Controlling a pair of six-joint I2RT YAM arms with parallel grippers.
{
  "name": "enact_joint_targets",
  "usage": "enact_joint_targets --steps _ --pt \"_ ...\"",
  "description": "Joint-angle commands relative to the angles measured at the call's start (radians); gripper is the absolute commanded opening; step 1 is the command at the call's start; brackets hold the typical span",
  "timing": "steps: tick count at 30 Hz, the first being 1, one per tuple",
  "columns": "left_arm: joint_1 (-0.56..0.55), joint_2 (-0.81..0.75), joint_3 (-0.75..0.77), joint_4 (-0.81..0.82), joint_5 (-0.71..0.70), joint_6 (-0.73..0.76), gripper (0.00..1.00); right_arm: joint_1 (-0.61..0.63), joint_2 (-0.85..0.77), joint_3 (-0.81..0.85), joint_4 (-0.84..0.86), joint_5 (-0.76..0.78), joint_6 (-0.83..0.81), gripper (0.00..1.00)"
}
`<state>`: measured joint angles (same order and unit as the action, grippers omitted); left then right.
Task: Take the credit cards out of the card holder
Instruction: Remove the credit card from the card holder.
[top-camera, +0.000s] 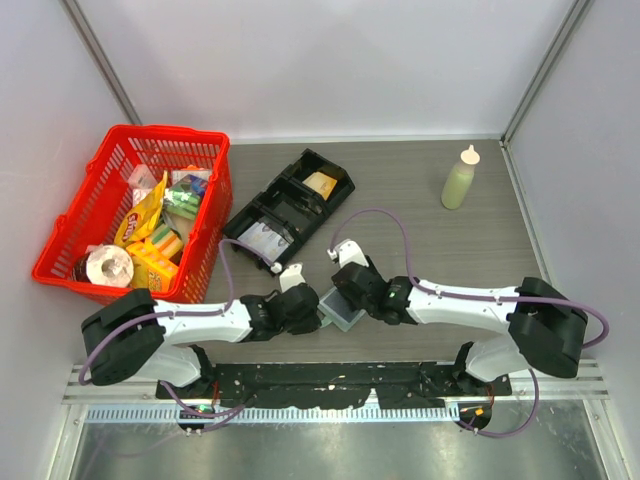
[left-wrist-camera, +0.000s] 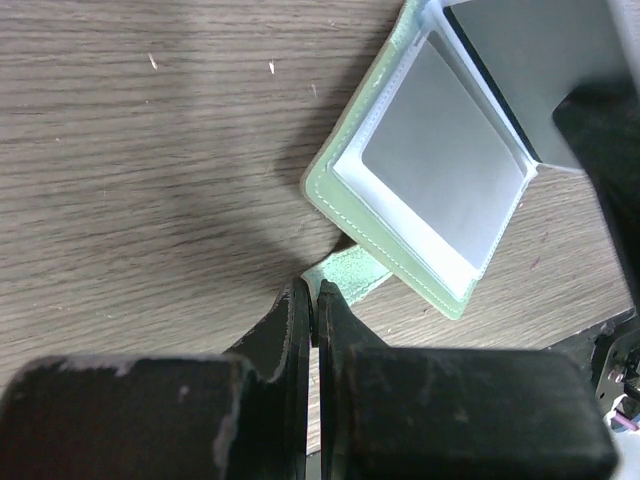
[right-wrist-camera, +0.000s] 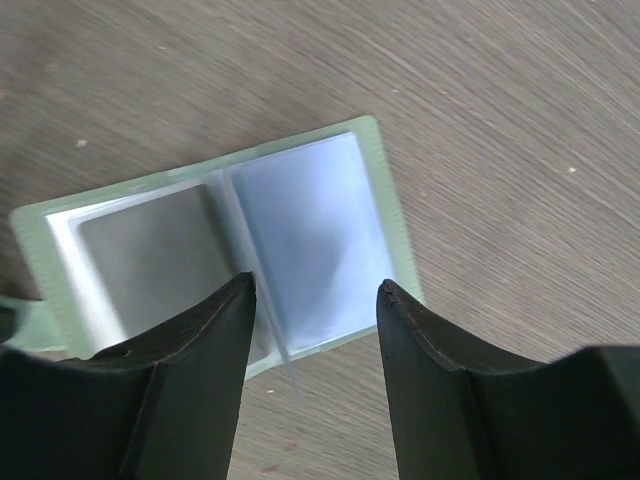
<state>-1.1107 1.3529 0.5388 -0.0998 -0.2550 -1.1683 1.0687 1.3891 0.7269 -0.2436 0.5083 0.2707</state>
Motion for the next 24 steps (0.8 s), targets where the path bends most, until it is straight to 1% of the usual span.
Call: enact_joint_targets --steps 1,7,10,13,15,18,20,23,24 --pt "-0.009 -0.027 0.015 -0.069 0.01 0.022 0.0 -0.044 -0.054 0.023 -0.029 0.061 -0.014 0.56" --pt "-0.008 -0.06 0.012 -0.136 -0.019 0.03 0.0 -0.14 -0.068 0.023 -0.058 0.018 0.001 0.56" --pt "-0.008 -0.08 0.013 -0.178 -0.062 0.027 0.0 -0.144 -0.061 0.025 -0.074 0.003 0.019 0.55" --pt "0.006 -0.089 0.036 -0.236 -0.119 0.044 0.05 -0.148 -0.099 -0.001 -0.025 -0.089 0.031 0.52" --pt "0.015 -0.089 0.065 -0.288 -0.156 0.056 0.11 -0.165 -0.125 -0.026 0.013 -0.173 0.05 0.48" --pt "0.02 -0.09 0.124 -0.349 -0.216 0.081 0.25 -0.208 -0.157 -0.082 0.09 -0.31 0.076 0.44" --pt "0.022 -0.093 0.164 -0.379 -0.243 0.093 0.35 -0.228 -0.177 -0.118 0.143 -0.391 0.099 0.39" --pt "0.022 -0.101 0.22 -0.39 -0.259 0.102 0.48 -0.259 -0.188 -0.161 0.213 -0.485 0.146 0.32" --pt "0.019 -0.104 0.233 -0.385 -0.256 0.104 0.52 -0.274 -0.188 -0.182 0.237 -0.545 0.153 0.31"
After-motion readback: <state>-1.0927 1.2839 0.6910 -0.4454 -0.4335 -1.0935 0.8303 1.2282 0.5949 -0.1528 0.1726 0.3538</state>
